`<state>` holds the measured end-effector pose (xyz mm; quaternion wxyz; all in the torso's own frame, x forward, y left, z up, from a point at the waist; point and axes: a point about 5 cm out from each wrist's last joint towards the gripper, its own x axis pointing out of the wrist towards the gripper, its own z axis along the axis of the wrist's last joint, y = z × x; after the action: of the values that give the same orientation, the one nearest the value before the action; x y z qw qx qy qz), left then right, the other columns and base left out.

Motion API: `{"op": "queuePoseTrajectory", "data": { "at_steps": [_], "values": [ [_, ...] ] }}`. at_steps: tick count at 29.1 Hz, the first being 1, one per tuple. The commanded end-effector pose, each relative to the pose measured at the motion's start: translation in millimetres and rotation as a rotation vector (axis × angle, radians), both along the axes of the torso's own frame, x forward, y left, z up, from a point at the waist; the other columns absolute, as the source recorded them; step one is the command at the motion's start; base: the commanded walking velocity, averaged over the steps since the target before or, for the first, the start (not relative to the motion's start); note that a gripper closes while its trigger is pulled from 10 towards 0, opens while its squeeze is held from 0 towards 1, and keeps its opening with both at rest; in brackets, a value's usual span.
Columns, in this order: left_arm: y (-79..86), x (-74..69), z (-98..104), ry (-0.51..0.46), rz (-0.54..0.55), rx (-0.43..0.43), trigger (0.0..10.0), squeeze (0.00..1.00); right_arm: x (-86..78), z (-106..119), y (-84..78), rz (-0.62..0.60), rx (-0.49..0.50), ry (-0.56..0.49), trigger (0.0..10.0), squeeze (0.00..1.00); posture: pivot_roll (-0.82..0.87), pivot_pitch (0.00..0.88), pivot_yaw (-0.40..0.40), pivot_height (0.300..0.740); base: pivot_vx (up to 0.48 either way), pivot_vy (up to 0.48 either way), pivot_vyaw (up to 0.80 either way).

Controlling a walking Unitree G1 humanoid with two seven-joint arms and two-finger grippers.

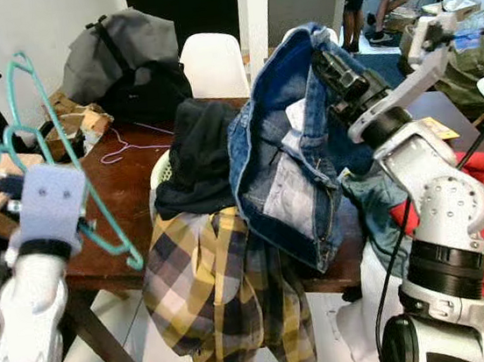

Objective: Hang hanger

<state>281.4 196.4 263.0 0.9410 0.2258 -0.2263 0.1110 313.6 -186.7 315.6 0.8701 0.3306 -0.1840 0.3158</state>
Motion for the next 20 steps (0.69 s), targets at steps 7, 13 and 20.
{"op": "queuePoseTrajectory", "data": {
  "at_steps": [7,13,20],
  "values": [
    [-18.7,3.4,19.8,-0.040,-0.112,-0.043,10.0,0.00,-15.9,24.8,-1.0,0.056,0.098,-0.163,10.0,0.00,0.02,0.000,-0.022,0.740,-0.376,0.000,0.00],
    [-32.7,8.1,21.6,-0.037,-0.170,-0.070,10.0,0.00,-17.8,27.1,-3.9,0.039,0.102,-0.175,10.0,0.00,0.01,0.000,-0.017,0.740,-0.390,0.000,-0.67],
    [-42.5,8.8,23.0,-0.031,-0.210,-0.081,10.0,0.00,-18.0,27.3,-6.8,0.027,0.103,-0.170,10.0,0.00,0.01,0.000,-0.018,0.740,-0.382,0.000,-0.80]
  ]
}}
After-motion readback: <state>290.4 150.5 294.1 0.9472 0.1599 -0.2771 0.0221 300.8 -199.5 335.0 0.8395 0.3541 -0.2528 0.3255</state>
